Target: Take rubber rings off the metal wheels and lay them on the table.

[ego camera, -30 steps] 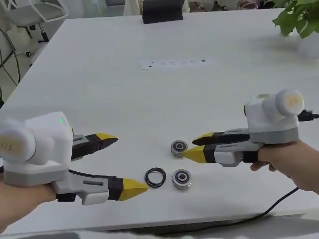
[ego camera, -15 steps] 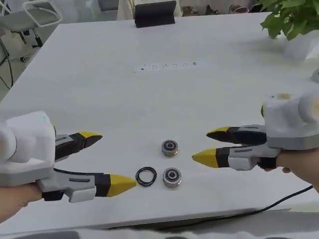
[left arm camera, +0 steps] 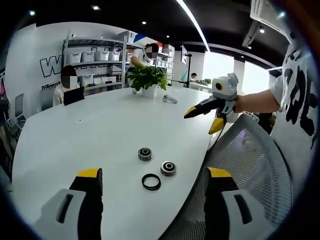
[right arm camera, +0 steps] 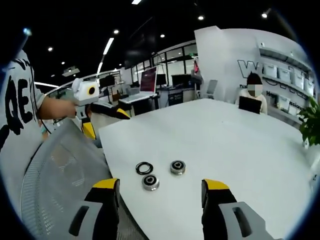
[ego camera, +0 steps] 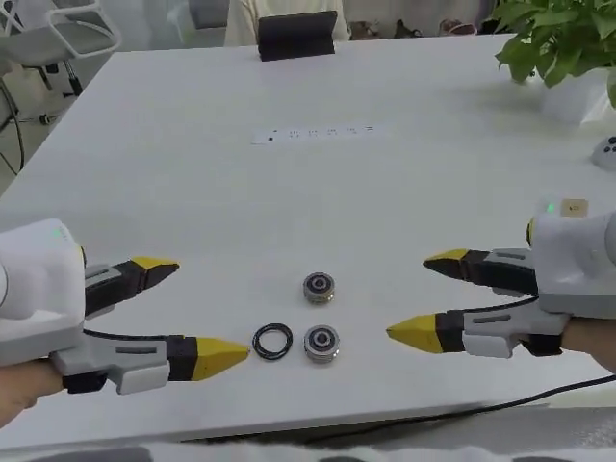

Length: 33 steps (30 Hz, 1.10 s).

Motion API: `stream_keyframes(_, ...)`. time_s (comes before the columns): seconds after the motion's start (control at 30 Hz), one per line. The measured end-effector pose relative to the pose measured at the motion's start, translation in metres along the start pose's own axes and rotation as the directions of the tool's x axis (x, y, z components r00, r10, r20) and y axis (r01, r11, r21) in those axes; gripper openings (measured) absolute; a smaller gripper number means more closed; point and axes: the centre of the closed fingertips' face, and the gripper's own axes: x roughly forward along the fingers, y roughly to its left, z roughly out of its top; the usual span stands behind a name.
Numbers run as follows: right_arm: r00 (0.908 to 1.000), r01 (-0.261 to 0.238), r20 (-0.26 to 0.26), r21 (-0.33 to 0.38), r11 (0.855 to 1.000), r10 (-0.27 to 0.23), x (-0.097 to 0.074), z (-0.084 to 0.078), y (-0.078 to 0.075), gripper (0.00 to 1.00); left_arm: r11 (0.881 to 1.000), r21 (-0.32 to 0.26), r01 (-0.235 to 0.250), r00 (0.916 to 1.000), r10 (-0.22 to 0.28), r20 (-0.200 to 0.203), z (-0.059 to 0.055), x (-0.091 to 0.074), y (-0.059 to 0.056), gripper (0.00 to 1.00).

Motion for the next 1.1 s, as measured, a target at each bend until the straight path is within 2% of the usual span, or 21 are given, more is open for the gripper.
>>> stream_keyframes(0.5, 0.9992, 0.039, 0.004, -0.008, 0.999, -0.039, -0.011, -0.01, 0.001, 0.73, 0.997, -0.048, -0.063, 0.998, 0.064, 0.006, -0.01, -0.018, 0.007, 0.83)
stream_keyframes(1.1, 0.9981, 0.053, 0.028, 0.035, 0.998, -0.054, -0.017, -0.009, 0.005, 0.72, 0.993, -0.074, -0.095, 0.9953, 0.096, 0.011, -0.011, -0.028, 0.013, 0.83)
